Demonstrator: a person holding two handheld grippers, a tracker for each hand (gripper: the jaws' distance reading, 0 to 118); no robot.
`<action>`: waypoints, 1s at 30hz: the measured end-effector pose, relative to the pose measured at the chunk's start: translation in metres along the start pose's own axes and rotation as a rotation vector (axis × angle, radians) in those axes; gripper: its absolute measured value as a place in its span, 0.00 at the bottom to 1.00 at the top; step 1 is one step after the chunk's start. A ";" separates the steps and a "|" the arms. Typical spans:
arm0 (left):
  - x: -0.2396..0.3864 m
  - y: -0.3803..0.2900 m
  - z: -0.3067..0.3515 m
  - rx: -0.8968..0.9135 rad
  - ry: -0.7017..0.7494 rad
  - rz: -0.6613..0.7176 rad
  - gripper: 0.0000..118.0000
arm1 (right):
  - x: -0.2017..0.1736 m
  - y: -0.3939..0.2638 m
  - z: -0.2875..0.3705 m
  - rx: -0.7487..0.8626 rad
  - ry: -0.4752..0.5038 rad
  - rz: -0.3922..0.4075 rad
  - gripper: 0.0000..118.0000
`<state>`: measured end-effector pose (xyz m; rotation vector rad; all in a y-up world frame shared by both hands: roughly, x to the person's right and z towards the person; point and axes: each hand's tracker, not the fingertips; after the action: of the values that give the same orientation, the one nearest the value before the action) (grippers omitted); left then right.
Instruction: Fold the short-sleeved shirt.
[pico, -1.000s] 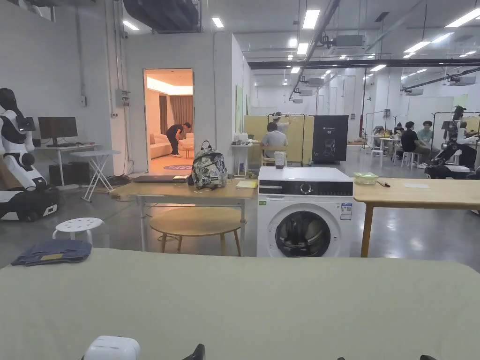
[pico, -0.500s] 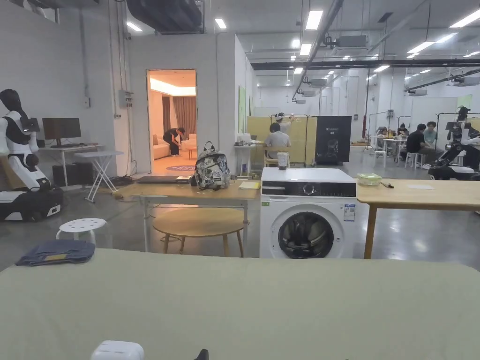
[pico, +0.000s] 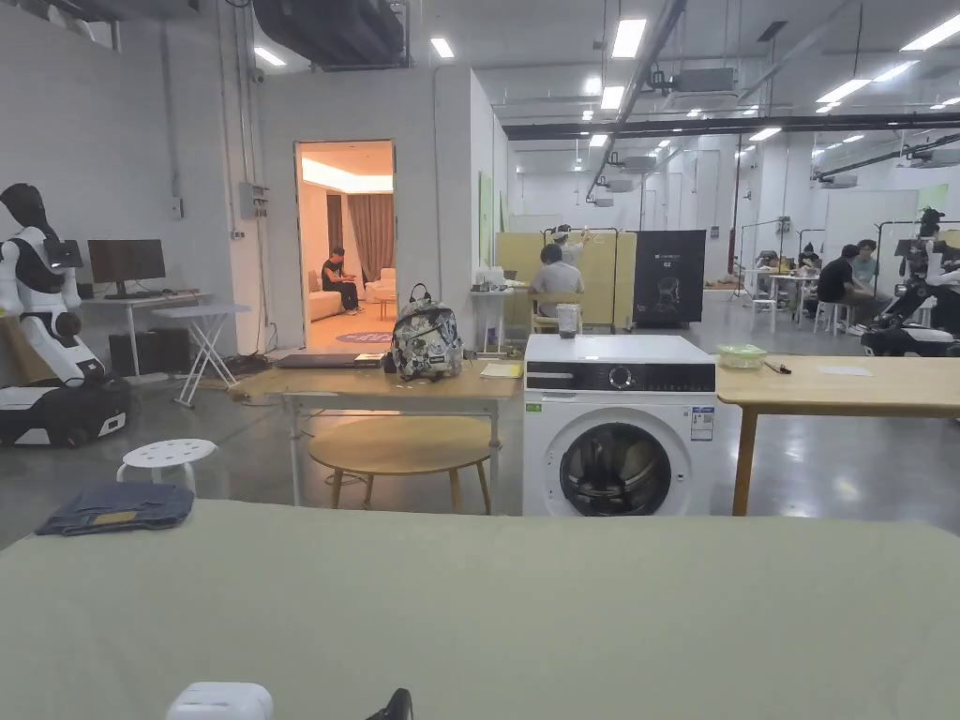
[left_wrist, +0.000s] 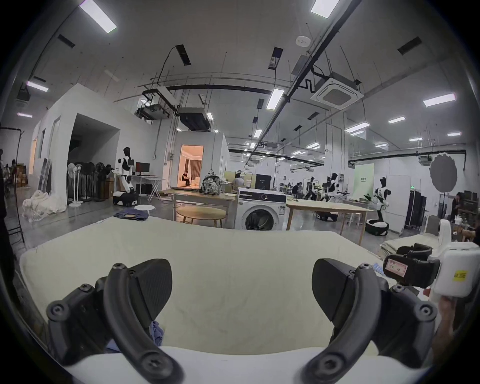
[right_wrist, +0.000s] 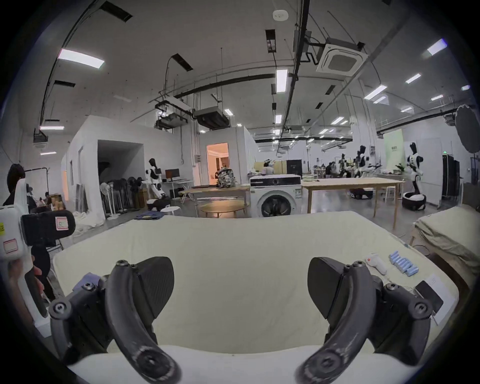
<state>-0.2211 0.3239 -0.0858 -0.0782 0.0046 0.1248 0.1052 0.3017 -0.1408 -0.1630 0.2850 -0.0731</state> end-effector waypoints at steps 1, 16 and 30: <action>0.000 0.000 0.000 0.000 0.001 0.005 0.92 | 0.000 0.000 0.000 0.002 0.009 -0.005 0.89; -0.007 -0.002 0.001 -0.009 0.009 0.055 0.92 | 0.015 -0.010 -0.009 -0.047 0.081 -0.166 0.89; -0.004 -0.005 -0.006 -0.047 -0.004 0.045 0.92 | 0.028 -0.012 -0.027 -0.132 -0.092 -0.353 0.89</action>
<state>-0.2247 0.3180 -0.0913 -0.1246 -0.0003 0.1700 0.1243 0.2829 -0.1716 -0.3458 0.1665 -0.3959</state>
